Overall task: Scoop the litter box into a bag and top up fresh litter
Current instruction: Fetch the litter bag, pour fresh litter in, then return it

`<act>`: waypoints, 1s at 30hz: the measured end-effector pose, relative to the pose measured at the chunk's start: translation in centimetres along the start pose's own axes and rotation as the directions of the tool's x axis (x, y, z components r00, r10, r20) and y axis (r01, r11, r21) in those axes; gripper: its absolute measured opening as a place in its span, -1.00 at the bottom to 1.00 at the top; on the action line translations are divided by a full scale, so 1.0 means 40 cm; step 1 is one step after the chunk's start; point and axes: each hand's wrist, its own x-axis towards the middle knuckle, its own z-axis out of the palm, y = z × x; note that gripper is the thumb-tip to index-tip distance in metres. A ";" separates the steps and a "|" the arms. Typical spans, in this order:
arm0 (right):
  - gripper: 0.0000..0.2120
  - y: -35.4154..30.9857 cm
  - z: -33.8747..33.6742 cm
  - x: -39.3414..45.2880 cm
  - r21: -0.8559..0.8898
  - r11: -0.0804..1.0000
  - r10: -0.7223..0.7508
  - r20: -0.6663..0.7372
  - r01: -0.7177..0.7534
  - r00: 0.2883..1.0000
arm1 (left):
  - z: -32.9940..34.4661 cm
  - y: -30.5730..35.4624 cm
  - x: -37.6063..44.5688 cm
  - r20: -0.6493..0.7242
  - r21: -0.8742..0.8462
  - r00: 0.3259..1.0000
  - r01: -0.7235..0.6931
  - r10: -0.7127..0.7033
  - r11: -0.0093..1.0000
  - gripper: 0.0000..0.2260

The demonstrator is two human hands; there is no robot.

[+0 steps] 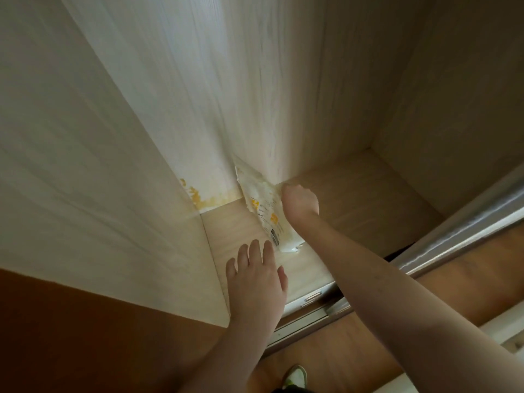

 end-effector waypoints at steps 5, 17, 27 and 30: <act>-0.74 0.022 0.044 -0.021 0.041 0.999 -0.021 -0.077 0.025 0.997 | 0.005 0.007 -0.001 0.017 0.010 1.000 -0.010 0.010 1.000 -0.54; -0.66 0.061 0.071 -0.146 -0.044 0.995 -0.094 -0.073 0.091 0.993 | 0.009 0.011 -0.009 -0.040 0.002 0.998 -0.044 0.044 0.999 -0.53; -0.63 0.059 0.099 -0.250 0.002 0.996 -0.089 -0.071 0.090 0.993 | 0.005 0.011 -0.028 -0.029 0.003 0.994 -0.109 0.110 0.994 -0.54; -0.63 0.066 0.102 -0.278 0.045 0.993 -0.098 -0.131 0.105 0.986 | 0.010 0.013 -0.036 -0.032 -0.009 0.990 -0.135 0.135 0.991 -0.56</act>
